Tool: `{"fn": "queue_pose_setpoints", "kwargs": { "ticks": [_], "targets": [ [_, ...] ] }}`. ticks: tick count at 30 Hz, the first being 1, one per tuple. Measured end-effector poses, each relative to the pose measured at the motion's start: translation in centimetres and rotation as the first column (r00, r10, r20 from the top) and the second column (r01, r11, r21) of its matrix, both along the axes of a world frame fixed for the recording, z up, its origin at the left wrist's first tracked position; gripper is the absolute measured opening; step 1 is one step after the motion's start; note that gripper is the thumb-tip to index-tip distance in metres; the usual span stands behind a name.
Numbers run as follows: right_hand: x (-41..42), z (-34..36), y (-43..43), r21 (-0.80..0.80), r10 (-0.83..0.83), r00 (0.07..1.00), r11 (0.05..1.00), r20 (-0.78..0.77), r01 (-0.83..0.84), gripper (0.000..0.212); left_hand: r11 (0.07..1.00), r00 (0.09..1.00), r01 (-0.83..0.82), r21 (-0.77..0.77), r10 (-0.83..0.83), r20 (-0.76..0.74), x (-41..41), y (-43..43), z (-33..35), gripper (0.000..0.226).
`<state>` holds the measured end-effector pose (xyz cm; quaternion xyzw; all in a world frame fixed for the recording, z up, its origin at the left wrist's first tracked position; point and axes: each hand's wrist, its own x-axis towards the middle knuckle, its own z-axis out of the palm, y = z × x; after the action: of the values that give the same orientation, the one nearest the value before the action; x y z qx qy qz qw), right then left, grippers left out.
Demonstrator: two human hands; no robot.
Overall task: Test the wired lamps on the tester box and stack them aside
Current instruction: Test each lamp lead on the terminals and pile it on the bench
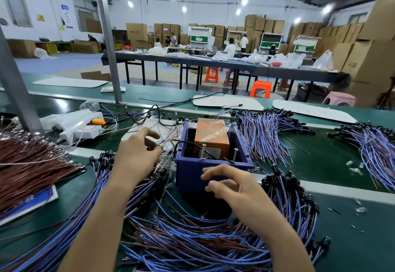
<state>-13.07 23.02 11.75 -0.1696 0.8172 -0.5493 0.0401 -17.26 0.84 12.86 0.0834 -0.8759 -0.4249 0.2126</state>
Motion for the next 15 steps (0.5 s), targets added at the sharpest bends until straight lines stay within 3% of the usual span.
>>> {"fn": "queue_pose_setpoints", "kwargs": {
  "ticks": [2,4,6,11,15],
  "targets": [
    [0.1,0.3,-0.4,-0.101,-0.006,0.999,0.995,-0.046,0.002,0.028,0.915,0.967,0.244,0.321,-0.256,-0.006,1.2,0.6,1.2,0.016],
    [0.2,0.7,-0.6,-0.198,0.001,0.995,0.98,-0.096,-0.021,0.032,0.774,0.894,0.422,0.472,-0.441,-0.077,2.4,1.5,2.3,0.013],
    [0.3,1.0,-0.6,-0.265,0.029,0.99,0.962,-0.139,-0.066,0.032,0.691,0.843,0.511,0.511,-0.519,-0.141,3.2,2.8,2.9,0.017],
    [0.1,1.0,0.0,-0.414,-0.01,0.987,0.908,-0.162,-0.059,0.026,0.616,0.798,0.562,0.552,-0.579,-0.167,3.7,6.0,2.9,0.015],
    [-0.4,0.7,1.4,-0.511,-0.071,0.993,0.859,-0.091,0.014,0.026,0.61,0.747,0.622,0.49,-0.651,-0.138,3.9,7.1,2.6,0.034]
  ]
}}
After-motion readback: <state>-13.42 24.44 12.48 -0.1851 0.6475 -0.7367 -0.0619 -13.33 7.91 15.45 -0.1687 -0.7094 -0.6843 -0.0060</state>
